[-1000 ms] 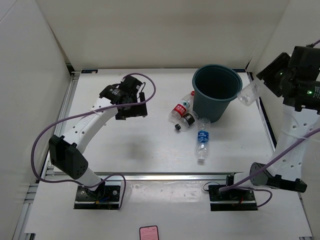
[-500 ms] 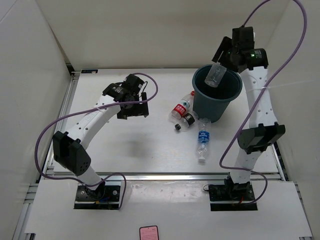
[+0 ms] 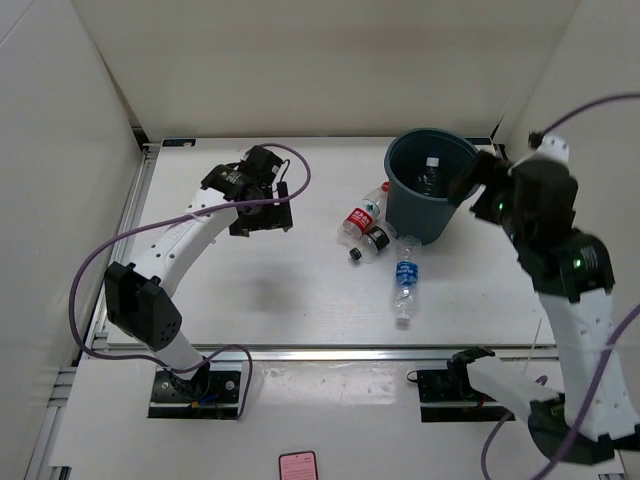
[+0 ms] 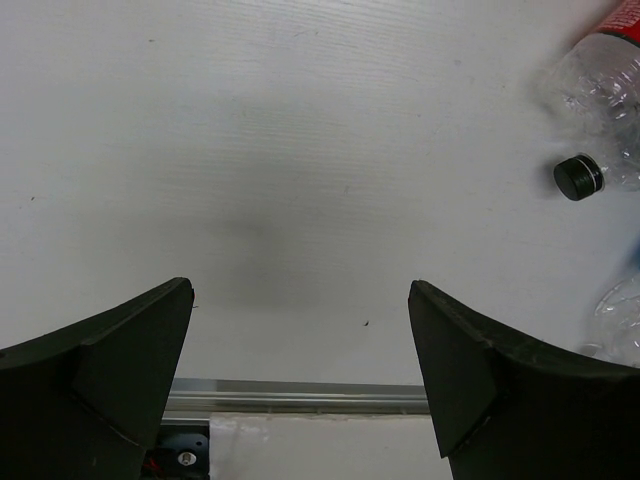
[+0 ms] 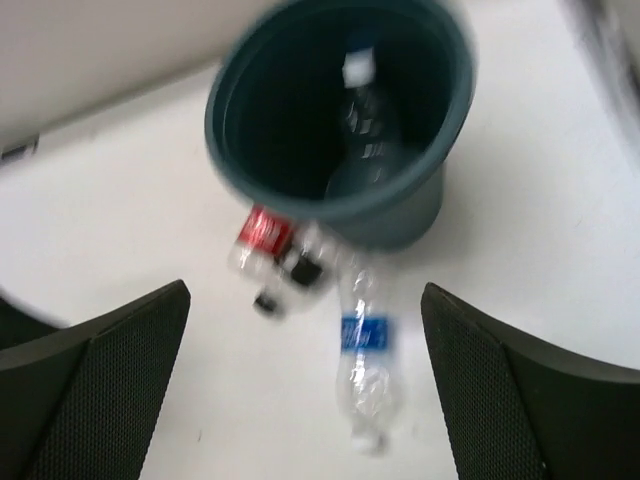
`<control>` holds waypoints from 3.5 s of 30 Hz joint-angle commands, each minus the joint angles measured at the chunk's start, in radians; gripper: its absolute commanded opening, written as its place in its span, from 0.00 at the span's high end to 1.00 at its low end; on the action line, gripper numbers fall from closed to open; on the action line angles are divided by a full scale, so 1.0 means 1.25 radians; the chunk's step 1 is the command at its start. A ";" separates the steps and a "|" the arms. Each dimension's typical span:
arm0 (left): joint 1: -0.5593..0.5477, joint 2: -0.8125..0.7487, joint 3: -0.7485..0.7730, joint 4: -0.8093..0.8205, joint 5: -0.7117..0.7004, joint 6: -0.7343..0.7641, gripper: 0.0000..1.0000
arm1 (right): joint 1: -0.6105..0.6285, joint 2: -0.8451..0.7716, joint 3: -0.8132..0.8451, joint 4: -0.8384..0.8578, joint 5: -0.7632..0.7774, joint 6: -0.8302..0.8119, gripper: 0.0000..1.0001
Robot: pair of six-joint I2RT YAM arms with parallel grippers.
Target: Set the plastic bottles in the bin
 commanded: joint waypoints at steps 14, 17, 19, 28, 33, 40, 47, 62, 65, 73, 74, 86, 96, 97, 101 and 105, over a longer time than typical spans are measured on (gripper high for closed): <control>0.015 0.005 -0.009 -0.011 0.018 0.007 0.00 | 0.129 -0.143 -0.695 0.234 -0.118 0.146 0.00; 0.015 0.005 -0.016 -0.011 0.033 0.007 0.00 | 0.129 -0.083 -0.705 0.295 -0.108 0.137 0.00; 0.015 0.005 -0.016 -0.011 0.033 0.007 0.00 | 0.129 -0.052 -0.712 0.336 -0.120 0.126 0.00; 0.015 -0.003 -0.034 -0.011 0.033 0.007 0.00 | 0.137 0.094 -0.727 0.369 -0.082 0.116 0.00; 0.015 -0.018 -0.049 -0.011 0.033 0.007 0.00 | 0.137 0.139 -0.735 0.379 -0.110 0.116 0.04; 0.015 -0.018 -0.064 -0.011 0.033 0.007 0.00 | 0.137 0.208 -0.693 0.303 -0.125 0.137 0.36; 0.015 -0.018 -0.064 0.003 0.033 0.007 0.00 | 0.137 0.105 -0.606 0.068 -0.132 0.184 0.74; 0.015 -0.011 -0.081 0.092 0.166 0.026 0.00 | 0.164 0.134 0.040 0.029 0.257 -0.007 0.86; 0.015 0.015 -0.049 0.114 0.224 0.040 0.00 | 0.120 0.284 0.179 0.141 0.309 -0.098 0.86; 0.007 0.077 0.047 0.114 0.225 0.048 0.00 | 0.053 0.512 0.361 0.201 0.328 -0.122 0.51; 0.007 0.085 0.054 0.114 0.225 0.055 0.00 | 0.053 0.512 0.341 0.201 0.319 -0.105 0.25; -0.008 0.371 0.484 0.133 0.226 0.011 0.00 | 0.094 0.175 0.056 0.127 0.308 0.029 0.00; -0.085 0.572 0.577 0.245 0.184 0.179 0.01 | 0.103 0.020 -0.085 0.050 0.247 0.086 0.00; -0.092 0.582 0.577 0.245 0.184 0.188 0.01 | 0.103 0.009 -0.085 0.050 0.239 0.086 0.00; -0.099 0.629 0.584 0.260 0.138 0.212 0.01 | 0.103 -0.008 -0.076 0.050 0.215 0.031 0.00; -0.099 0.673 0.601 0.271 0.119 0.238 0.00 | 0.103 -0.028 -0.056 0.050 0.205 -0.005 0.00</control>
